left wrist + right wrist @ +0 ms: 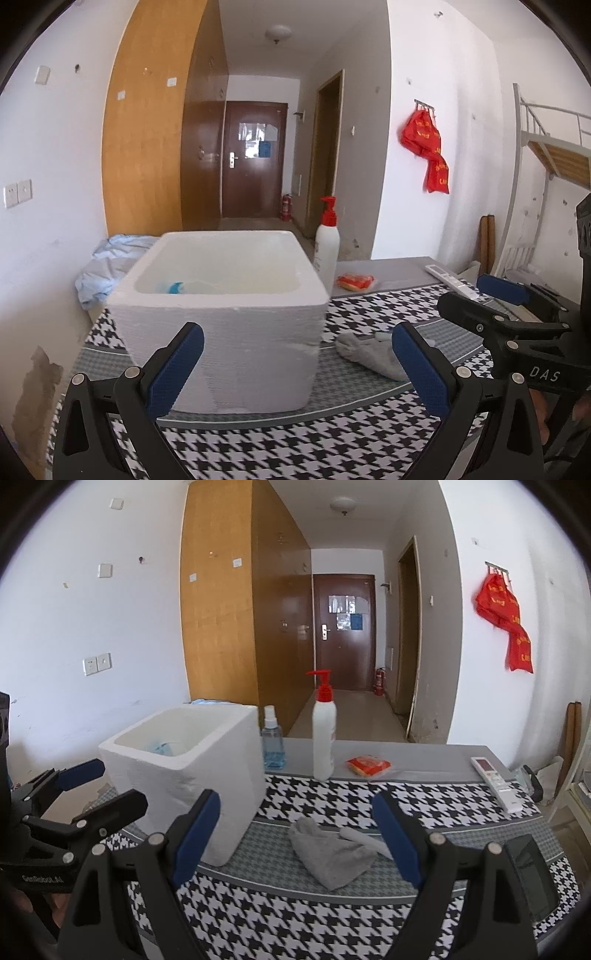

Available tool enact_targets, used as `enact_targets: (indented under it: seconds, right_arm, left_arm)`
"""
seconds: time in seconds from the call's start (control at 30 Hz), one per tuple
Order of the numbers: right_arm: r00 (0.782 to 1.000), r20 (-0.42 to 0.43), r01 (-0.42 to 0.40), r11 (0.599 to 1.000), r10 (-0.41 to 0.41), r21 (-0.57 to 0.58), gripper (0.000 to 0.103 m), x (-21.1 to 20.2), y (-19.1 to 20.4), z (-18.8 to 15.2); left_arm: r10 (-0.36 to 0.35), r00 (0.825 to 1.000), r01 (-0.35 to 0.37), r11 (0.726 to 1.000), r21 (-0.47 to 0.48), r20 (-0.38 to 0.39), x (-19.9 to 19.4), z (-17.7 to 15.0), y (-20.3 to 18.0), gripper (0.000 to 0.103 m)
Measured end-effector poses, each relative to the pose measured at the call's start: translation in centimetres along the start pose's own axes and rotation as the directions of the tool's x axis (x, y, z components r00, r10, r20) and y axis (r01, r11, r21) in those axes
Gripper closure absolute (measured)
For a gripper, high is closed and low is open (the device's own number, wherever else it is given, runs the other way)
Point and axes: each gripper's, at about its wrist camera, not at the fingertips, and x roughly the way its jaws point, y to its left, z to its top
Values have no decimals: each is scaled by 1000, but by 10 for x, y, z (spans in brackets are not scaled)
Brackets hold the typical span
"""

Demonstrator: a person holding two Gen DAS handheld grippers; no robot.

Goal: Organize soft objects

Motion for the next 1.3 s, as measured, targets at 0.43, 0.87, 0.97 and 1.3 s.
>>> enact_targets:
  seconds: [0.43,0.87,0.97,1.3]
  right_arm:
    - [998,0,56,997,-56,47,15,-9,-33,-6]
    - [995,-10,99,991,-99,85,15,-13,-56,-16]
    - [994,-13,109,990,-108,90,15,-15,-61,-17]
    - [991,-27,135,984,-133,113,15,-18,-76,-22]
  left_arm:
    - [-51,999,51,998,35,-15,13,2,-28,1]
    - [-89,995,92,993,68,-52,28,1,-47,1]
    - [-96,993,100,993,70,-61,32,0,-51,1]
    - [-116,990,123,989,81,-85,41,-3,-64,1]
